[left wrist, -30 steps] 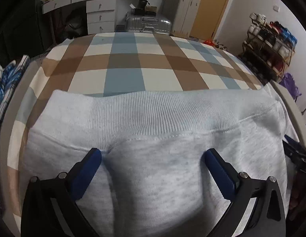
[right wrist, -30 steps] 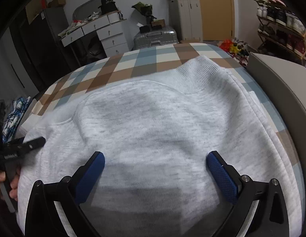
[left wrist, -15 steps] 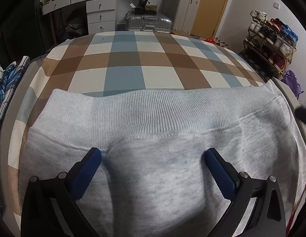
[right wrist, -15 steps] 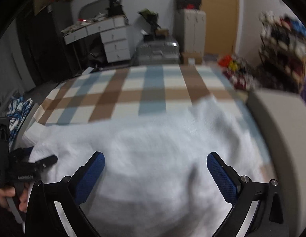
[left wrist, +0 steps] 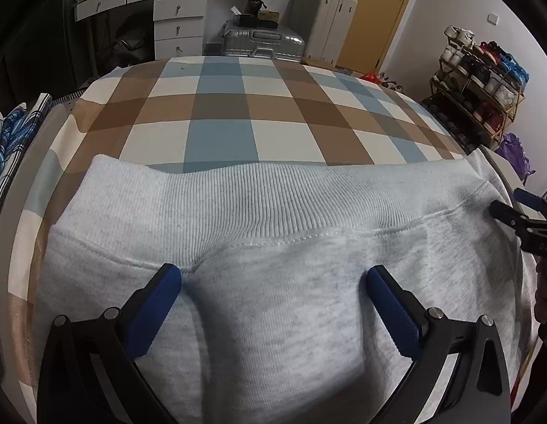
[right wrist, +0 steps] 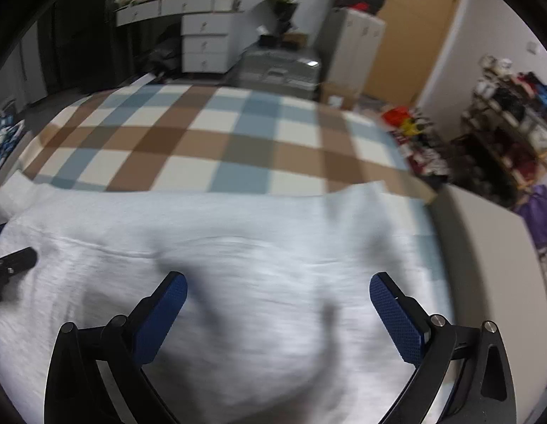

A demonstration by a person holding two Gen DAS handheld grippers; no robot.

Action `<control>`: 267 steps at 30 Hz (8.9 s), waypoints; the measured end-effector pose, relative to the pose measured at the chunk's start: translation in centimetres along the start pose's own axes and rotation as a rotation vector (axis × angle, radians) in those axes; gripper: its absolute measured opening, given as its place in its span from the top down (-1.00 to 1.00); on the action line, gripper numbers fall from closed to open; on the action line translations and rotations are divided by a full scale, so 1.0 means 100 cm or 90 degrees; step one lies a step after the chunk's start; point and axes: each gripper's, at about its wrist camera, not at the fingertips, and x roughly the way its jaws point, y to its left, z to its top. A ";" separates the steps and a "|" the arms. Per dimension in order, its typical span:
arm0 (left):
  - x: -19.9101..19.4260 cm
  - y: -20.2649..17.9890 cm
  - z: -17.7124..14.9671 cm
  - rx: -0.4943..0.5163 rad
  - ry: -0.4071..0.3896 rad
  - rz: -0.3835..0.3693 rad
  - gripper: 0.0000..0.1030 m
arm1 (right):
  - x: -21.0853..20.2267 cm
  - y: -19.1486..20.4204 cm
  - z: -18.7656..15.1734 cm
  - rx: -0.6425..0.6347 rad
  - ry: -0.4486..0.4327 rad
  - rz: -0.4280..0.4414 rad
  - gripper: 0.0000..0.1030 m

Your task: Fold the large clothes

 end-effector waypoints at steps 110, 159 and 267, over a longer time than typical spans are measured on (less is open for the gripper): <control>-0.183 0.030 -0.154 -0.178 -0.183 -0.090 0.61 | -0.157 0.205 -0.153 -0.251 -0.157 0.222 -1.00; -0.169 0.021 -0.148 -0.347 -0.185 -0.220 0.79 | -0.162 0.135 -0.141 -0.110 -0.098 0.477 -0.25; -0.093 -0.241 -0.143 0.357 -0.014 -0.309 -0.10 | -0.158 -0.070 -0.067 0.212 -0.091 0.325 0.89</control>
